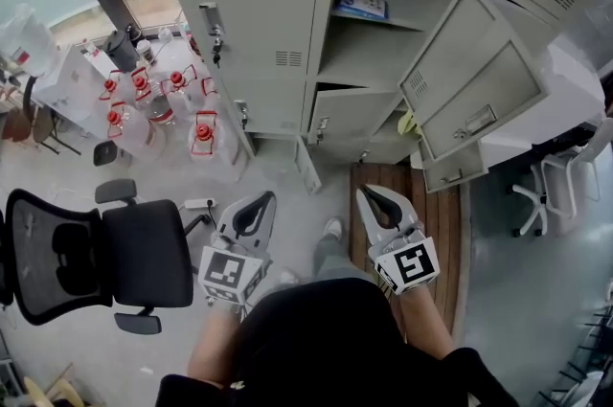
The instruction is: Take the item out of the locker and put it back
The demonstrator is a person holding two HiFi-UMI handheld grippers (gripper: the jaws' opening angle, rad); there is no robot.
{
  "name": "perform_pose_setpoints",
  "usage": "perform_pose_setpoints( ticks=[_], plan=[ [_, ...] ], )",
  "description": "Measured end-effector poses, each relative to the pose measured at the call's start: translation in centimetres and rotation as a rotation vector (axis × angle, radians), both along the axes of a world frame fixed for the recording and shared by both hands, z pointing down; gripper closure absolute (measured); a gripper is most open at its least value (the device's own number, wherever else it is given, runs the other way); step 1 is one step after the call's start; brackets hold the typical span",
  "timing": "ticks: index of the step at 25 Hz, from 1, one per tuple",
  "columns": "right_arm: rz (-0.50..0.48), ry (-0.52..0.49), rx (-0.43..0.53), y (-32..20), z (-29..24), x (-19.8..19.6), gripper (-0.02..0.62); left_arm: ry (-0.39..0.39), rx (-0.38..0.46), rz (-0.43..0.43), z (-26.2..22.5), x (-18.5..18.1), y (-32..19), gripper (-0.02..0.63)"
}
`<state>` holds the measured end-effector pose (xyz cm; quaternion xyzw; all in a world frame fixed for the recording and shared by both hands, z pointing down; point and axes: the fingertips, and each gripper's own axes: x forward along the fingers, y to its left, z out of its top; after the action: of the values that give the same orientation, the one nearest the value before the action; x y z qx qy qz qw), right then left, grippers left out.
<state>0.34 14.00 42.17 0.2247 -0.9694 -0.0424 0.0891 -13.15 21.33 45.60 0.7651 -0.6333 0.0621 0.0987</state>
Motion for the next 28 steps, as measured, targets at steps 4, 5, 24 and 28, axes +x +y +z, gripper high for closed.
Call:
perform_pose_setpoints(
  ticks=[4, 5, 24, 28],
  plan=[
    [-0.011, -0.013, -0.01, -4.4, 0.0, 0.0, 0.597, -0.035, -0.008, 0.006, 0.0, 0.2, -4.2, 0.592],
    [-0.015, -0.018, -0.011, -5.3, -0.1, -0.1, 0.597, -0.038, -0.008, -0.001, -0.1, 0.1, -5.2, 0.592],
    [-0.04, -0.016, -0.105, -19.6, 0.8, 1.3, 0.595, -0.192, -0.013, -0.079, -2.2, 2.7, -20.7, 0.592],
    [-0.057, -0.017, -0.126, -21.1, 1.1, 1.4, 0.597, -0.272, -0.02, -0.084, -3.0, 3.1, -22.9, 0.592]
  ],
)
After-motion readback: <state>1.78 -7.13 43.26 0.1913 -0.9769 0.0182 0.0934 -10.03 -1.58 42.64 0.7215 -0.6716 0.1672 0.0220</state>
